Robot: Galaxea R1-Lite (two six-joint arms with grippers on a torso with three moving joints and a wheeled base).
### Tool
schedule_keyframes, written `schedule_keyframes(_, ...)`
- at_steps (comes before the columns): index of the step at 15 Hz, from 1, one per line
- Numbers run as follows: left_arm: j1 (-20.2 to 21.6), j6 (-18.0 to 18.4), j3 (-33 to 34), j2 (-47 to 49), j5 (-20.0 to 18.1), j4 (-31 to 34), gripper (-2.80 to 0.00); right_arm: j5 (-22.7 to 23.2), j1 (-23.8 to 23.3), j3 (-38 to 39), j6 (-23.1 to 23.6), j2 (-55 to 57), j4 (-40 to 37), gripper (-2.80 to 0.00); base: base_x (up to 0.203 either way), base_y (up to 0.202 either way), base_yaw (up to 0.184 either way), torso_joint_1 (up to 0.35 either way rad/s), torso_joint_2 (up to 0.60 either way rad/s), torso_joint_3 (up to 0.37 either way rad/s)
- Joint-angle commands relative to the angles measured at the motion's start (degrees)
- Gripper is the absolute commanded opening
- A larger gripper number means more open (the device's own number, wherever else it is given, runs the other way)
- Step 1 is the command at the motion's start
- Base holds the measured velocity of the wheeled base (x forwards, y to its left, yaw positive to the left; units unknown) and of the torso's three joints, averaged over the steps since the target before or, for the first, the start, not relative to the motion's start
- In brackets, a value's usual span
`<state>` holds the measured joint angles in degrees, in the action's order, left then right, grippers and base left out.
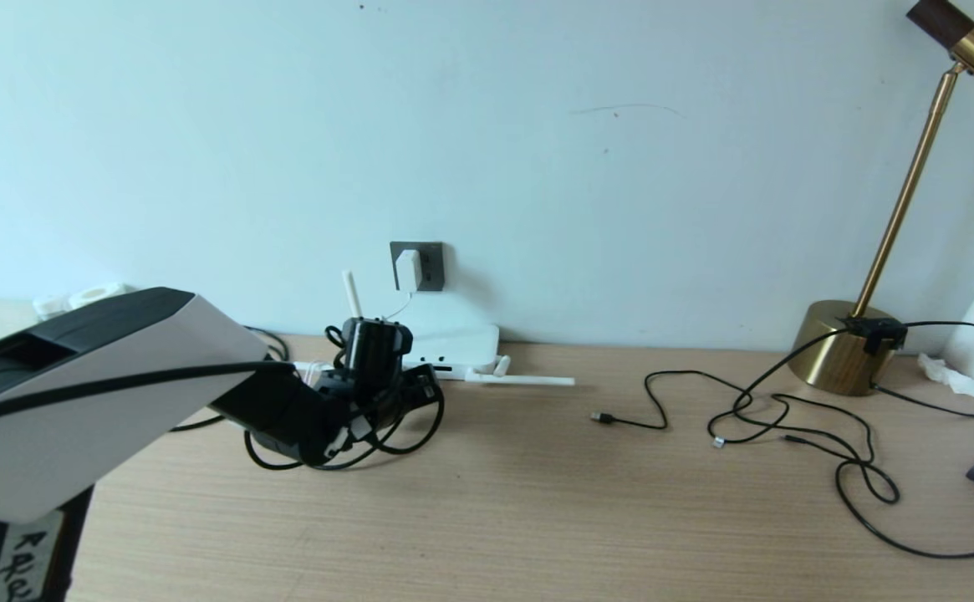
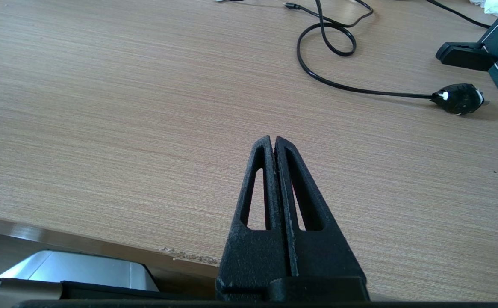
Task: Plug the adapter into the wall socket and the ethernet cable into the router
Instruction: Align cable and router interface, then plug cable into router interface
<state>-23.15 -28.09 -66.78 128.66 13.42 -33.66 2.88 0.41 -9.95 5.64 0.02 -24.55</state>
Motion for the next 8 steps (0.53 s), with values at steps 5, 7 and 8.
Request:
schedule_keyframes(5,-0.1,0.1,-0.4,-0.1,0.2,-0.1,-2.80,0.0,0.0,0.0,0.1,0.0,-0.1,-2.80,0.000,0.000,0.000,0.000,0.00,0.000)
schedule_keyframes(7,0.0,0.7,-0.4,-0.1,0.2,-0.1,-2.80,0.0,0.0,0.0,0.1,0.0,-0.1,-2.80,0.000,0.000,0.000,0.000,0.00,0.000)
schedule_keyframes(8,-0.1,0.8,-0.3,-0.2,0.2,-0.2,-2.80,0.0,0.0,0.0,0.1,0.0,-0.1,-2.80,0.000,0.000,0.000,0.000,0.00,0.000)
